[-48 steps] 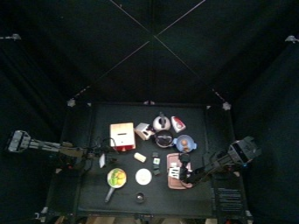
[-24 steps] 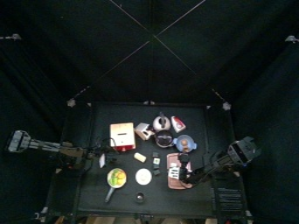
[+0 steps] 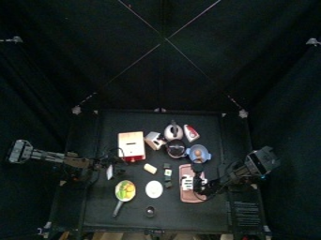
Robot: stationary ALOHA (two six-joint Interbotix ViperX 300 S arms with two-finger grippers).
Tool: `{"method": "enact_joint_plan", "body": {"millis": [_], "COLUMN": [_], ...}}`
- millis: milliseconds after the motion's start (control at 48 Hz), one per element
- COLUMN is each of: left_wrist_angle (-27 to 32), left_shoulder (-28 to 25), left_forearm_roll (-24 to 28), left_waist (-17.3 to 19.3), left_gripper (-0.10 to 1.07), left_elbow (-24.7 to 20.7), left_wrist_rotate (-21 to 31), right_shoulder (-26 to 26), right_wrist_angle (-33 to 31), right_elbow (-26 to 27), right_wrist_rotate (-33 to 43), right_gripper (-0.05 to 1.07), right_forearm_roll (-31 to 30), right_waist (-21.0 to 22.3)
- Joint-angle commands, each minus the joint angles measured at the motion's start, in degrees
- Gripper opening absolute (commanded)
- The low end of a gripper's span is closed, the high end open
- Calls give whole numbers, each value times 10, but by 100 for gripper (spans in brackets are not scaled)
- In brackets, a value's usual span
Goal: Reorient white sushi roll to cut
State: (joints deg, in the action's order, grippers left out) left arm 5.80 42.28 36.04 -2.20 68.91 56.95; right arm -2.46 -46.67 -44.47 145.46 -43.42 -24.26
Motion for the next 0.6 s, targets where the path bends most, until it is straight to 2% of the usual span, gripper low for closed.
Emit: {"method": "enact_joint_plan", "body": {"millis": [0,167,396,583], "left_wrist_angle": [-2,-2,-2,-3], "left_shoulder": [-1,-1,-1,-1], "left_forearm_roll": [-1,-1,-1,-1], "left_waist": [1,1,1,0], "left_gripper": [88,88,88,88], "left_elbow": [-8,-8,-8,-8], "left_wrist_rotate": [-1,-1,-1,-1], "right_shoulder": [-17,-20,-62,-92], "right_wrist_angle": [0,-4,-17,-23], "right_elbow": [4,3,-11,-7], "right_wrist_rotate": [1,-1,-1,-47], "right_gripper": [91,91,91,91], "right_forearm_roll": [-6,-3,1,-61], "right_waist": [3,-1,-2,0]}}
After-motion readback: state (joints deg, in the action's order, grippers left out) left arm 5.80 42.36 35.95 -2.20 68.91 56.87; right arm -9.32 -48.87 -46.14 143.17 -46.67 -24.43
